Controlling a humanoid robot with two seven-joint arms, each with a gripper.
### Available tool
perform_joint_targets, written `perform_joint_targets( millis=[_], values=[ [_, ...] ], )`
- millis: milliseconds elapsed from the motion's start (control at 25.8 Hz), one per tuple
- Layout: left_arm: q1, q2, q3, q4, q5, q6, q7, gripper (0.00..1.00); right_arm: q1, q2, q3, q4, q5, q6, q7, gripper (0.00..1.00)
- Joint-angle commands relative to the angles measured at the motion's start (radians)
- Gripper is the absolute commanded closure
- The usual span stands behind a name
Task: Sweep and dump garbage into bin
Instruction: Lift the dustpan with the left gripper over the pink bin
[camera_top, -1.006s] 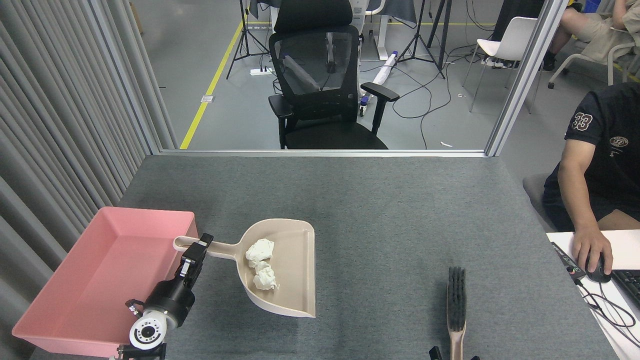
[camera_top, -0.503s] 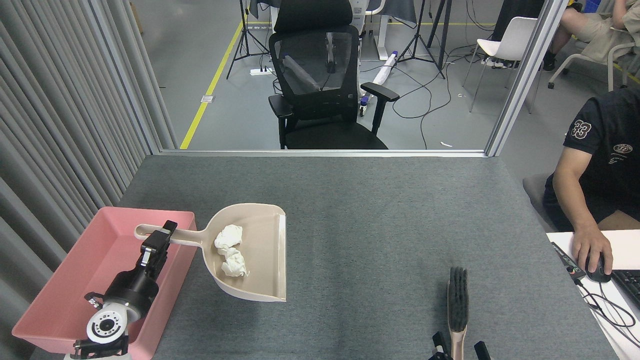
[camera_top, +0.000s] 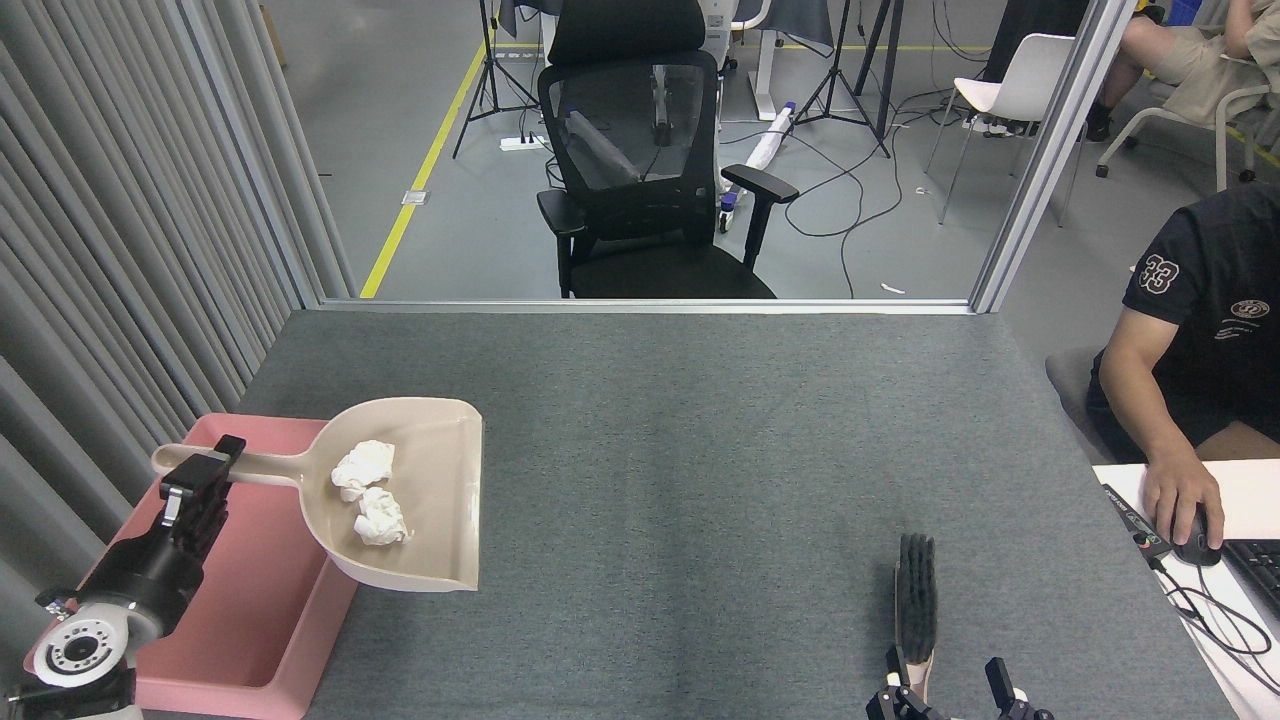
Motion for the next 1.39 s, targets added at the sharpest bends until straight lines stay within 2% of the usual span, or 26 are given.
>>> perform_joint_targets(
  millis=[0,116,232,426,851,929,1083,1354],
  values=[
    [0.0,0.062,0.031,0.045,0.053,-0.003,-0.002,0.83,-0.017,0.002,0.0,-0.006,0.025,0.025,-0.001,0.02],
    [-0.001,0.113,0.063,0.092,0.079,-0.017,-0.004,0.82,-0.03,0.007,0.001,-0.006,0.025,0.017,-0.001,0.02],
    [-0.001,0.193,0.071,0.141,0.111,-0.038,-0.005,0.82,-0.034,0.009,0.001,-0.006,0.024,0.017,0.001,0.02],
    [-0.026,0.299,0.073,0.285,0.142,-0.106,-0.005,0.82,-0.034,0.01,0.001,-0.006,0.024,0.014,0.001,0.02],
    [-0.096,0.406,0.068,0.529,0.119,-0.279,-0.004,0.83,-0.036,0.039,0.004,-0.006,0.022,0.011,0.001,0.02],
    [-0.138,0.424,0.062,0.604,0.048,-0.334,-0.002,0.83,-0.036,0.052,0.004,-0.006,0.022,0.011,0.001,0.02],
    [-0.244,0.424,0.063,0.707,-0.182,-0.472,-0.001,0.83,-0.036,0.056,0.004,-0.007,0.022,0.011,0.001,0.02],
    [-0.257,0.426,0.063,0.675,-0.277,-0.509,0.028,0.83,-0.034,0.059,0.004,-0.007,0.022,0.011,0.001,0.02]
  ],
)
